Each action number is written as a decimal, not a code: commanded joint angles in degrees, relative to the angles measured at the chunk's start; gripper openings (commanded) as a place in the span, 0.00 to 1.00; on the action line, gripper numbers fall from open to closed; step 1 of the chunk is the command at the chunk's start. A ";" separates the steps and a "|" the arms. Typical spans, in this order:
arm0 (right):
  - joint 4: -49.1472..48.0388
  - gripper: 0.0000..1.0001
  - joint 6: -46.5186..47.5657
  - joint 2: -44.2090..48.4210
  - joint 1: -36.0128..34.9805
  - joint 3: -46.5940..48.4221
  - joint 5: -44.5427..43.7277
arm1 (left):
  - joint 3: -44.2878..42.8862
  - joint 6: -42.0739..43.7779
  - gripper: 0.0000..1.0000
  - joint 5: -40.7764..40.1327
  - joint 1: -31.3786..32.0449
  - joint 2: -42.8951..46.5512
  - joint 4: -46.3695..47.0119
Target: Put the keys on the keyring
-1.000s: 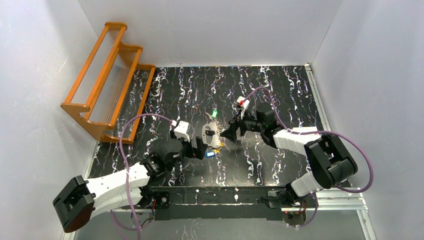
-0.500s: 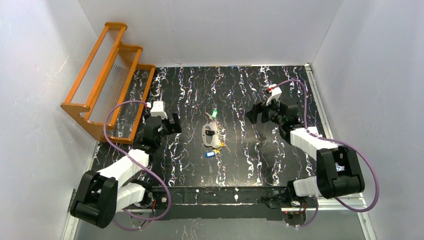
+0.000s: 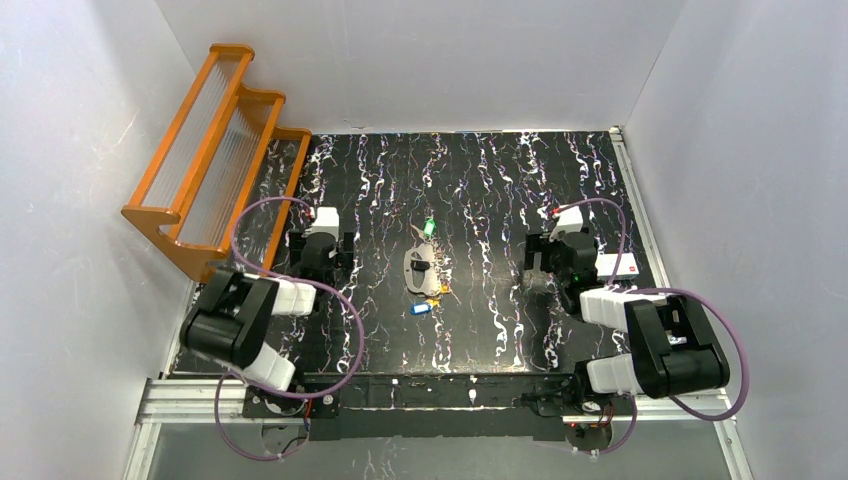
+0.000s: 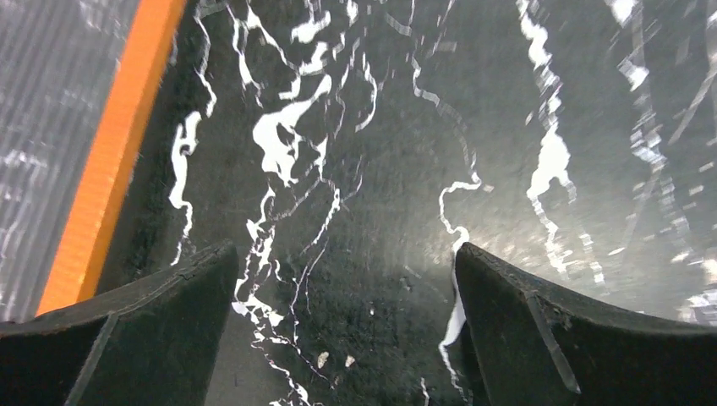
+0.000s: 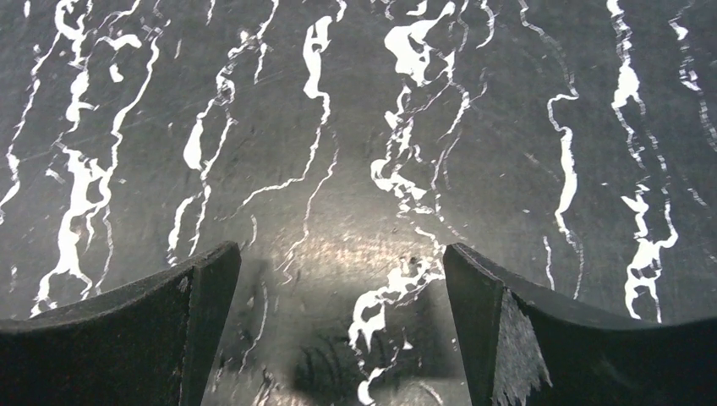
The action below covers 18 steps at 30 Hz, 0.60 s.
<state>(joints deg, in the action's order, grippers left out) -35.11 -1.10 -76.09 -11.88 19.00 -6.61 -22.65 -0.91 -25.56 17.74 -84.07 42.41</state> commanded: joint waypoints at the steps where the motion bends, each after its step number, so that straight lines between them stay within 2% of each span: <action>1: -16.48 0.99 2.84 -3.20 1.08 -0.97 -3.65 | -0.62 5.91 0.99 -1.66 -1.83 -7.55 9.13; 3: -22.04 0.99 3.87 -5.13 1.76 -2.99 -3.41 | 0.24 7.26 0.98 -0.14 -2.71 -8.03 13.05; 8: -31.92 0.99 5.09 -7.61 4.48 -7.00 1.41 | 5.85 2.48 0.98 5.78 -8.22 -9.07 23.35; 11: -39.74 0.99 3.89 -11.13 5.90 -9.43 1.49 | 9.38 3.57 0.98 9.46 -8.86 -11.82 32.69; 12: -41.33 0.99 2.97 -12.09 6.51 -9.92 0.92 | 9.99 4.03 0.98 9.99 -8.86 -12.39 34.31; 13: -42.50 0.99 2.44 -13.38 7.00 -9.85 1.09 | 9.73 3.92 0.99 10.39 -8.90 -11.49 32.10; 15: -42.18 0.99 2.67 -15.78 7.42 -7.89 2.53 | 9.69 3.90 0.98 10.62 -8.95 -11.84 32.57; 17: -34.95 0.99 1.87 -14.64 8.54 -5.55 4.50 | 9.60 3.97 0.98 10.59 -9.01 -11.74 32.35; 18: -34.78 0.99 1.67 -15.14 9.03 -5.23 5.28 | 9.50 3.91 0.98 10.36 -8.98 -11.85 32.30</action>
<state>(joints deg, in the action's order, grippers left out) -68.40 1.54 -91.07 -4.43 10.46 -4.67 -13.50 2.44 -16.36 8.88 -95.59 71.35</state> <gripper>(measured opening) 0.985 0.983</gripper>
